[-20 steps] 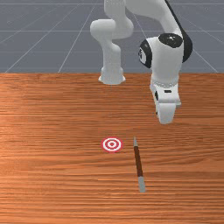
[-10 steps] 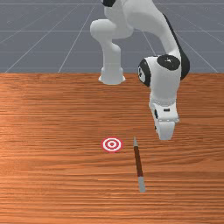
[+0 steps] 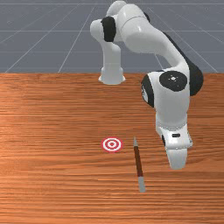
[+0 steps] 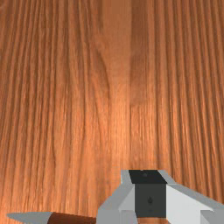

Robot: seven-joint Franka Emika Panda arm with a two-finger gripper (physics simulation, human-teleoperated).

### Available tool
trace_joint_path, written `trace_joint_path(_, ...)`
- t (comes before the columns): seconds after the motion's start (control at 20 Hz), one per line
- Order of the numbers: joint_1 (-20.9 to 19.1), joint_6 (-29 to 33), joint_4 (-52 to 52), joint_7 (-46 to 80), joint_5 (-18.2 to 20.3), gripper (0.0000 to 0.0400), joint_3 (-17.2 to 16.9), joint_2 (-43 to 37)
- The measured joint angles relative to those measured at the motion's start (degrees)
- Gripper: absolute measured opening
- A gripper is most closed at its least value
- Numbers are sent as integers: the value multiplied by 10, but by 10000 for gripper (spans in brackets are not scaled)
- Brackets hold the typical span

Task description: Pick up the pen and put it to the marker

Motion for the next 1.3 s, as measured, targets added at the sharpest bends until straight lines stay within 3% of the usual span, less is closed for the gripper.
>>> trace_joint_path(0.05, 11, -44, 90, 11, -13, 0, -12, 47)
trace_joint_path(0.2, 10, -22, 58, 14, -16, 0, -15, 36)
trace_joint_path(0.25, 16, -62, 133, 19, -21, 0, -20, 79)
trace_joint_path(0.3, 14, -24, 70, 19, -21, 0, -20, 51)
trace_joint_path(0.45, 13, -25, 118, -10, -25, 0, -18, 106)
trace_joint_path(0.75, -3, -7, 62, -2, -40, 0, -42, 76)
trace_joint_path(0.8, -22, 3, 42, -56, -31, 0, -24, 67)
trace_joint_path(1.0, -46, 16, 13, -67, -28, 0, -28, 50)
trace_joint_path(1.15, -51, 19, 13, -60, -20, 0, -25, 52)
trace_joint_path(1.3, -17, 14, 48, 58, -11, 0, -39, 71)
